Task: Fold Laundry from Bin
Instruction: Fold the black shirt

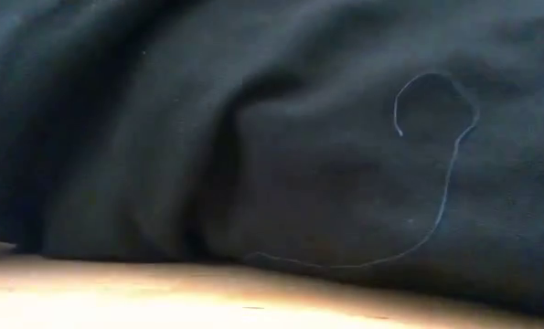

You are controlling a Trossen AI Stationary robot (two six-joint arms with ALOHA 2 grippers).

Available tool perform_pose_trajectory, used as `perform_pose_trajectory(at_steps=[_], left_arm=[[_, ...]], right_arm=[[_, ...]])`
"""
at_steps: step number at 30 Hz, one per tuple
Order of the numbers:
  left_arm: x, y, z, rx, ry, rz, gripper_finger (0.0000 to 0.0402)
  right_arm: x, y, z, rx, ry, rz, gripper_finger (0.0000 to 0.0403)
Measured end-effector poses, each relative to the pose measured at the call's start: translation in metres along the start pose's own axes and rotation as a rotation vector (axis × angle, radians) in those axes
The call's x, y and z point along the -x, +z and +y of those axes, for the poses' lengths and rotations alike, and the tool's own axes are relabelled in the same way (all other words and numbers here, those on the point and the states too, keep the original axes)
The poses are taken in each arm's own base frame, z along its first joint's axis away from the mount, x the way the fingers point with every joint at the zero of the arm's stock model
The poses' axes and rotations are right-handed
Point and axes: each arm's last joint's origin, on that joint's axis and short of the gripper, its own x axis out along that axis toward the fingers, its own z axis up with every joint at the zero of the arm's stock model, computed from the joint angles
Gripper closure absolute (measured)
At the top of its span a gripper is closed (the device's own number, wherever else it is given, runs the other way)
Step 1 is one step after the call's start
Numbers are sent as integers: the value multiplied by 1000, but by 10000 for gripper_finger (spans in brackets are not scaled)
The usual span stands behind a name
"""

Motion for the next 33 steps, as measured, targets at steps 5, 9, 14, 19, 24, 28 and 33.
perform_pose_trajectory(at_steps=[5,9,14,19,24,28,33], left_arm=[[-3,10,22,23,144,45,401],[-7,21,37,-1,246,40,401],[-15,43,58,-6,366,5,401],[-34,53,81,-8,451,36,401],[-53,46,102,-8,536,96,401],[-61,43,110,-18,560,120,401],[-74,47,117,-13,530,101,377]], right_arm=[[8,14,-26,4,-94,-34,398],[7,23,-48,41,-199,-22,397],[-1,37,-81,58,-269,-5,396],[-19,42,-114,60,-313,36,396],[-38,44,-137,105,-297,36,396],[-55,44,-154,124,-236,14,393],[-74,34,-176,80,-257,20,375]])
